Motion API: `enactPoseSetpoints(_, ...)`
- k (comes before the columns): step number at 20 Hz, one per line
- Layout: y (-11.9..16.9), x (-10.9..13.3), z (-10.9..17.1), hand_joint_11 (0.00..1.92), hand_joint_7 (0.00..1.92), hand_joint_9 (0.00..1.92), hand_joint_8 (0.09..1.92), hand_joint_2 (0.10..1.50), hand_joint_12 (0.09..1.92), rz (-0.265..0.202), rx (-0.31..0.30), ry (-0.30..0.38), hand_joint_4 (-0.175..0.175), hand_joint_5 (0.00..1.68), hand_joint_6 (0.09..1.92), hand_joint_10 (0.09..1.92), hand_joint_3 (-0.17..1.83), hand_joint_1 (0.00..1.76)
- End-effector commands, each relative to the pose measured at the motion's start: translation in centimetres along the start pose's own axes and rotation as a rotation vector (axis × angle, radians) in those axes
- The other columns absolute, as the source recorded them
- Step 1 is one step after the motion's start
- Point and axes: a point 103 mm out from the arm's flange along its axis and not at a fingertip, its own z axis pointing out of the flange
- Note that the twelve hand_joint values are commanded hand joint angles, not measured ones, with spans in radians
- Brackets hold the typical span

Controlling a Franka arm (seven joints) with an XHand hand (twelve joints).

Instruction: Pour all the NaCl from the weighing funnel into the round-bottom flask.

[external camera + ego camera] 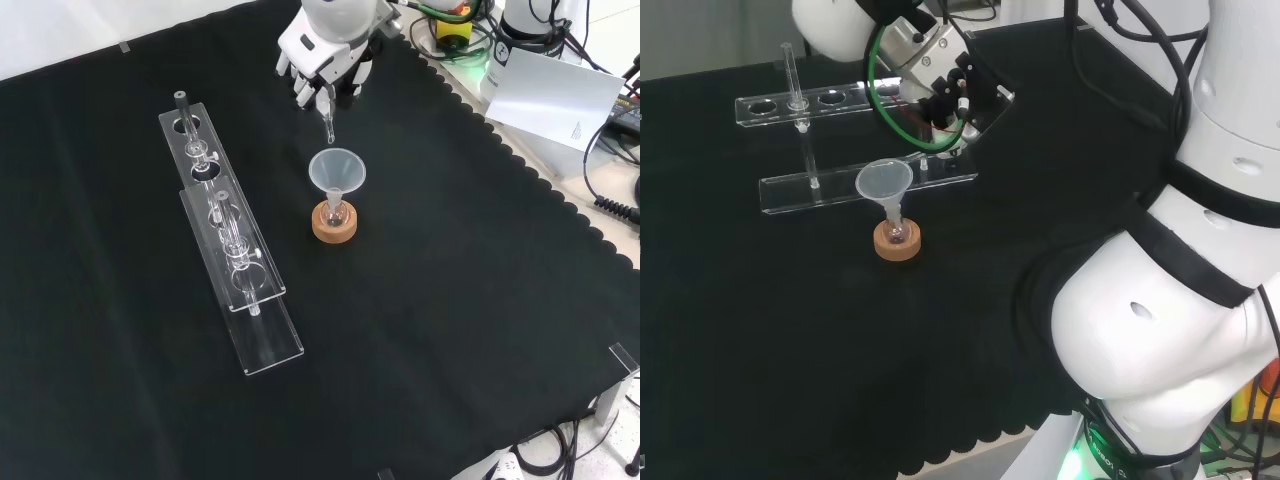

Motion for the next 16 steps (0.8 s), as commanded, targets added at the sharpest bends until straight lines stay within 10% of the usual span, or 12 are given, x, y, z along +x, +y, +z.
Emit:
enactPoseSetpoints(1, 0.5, 1.65, -0.52, 1.02, 1.21, 1.39, 0.67, 0.99, 0.93, -0.026, 0.002, -0.05, -0.175, 1.16, 0.71, 0.14, 0.07, 1.29)
enactPoseSetpoints(16, 0.42, 2.27, -1.49, 1.02, 1.21, 1.39, 0.67, 0.99, 0.93, -0.027, 0.008, -0.104, -0.175, 1.16, 0.71, 0.14, 0.06, 1.29)
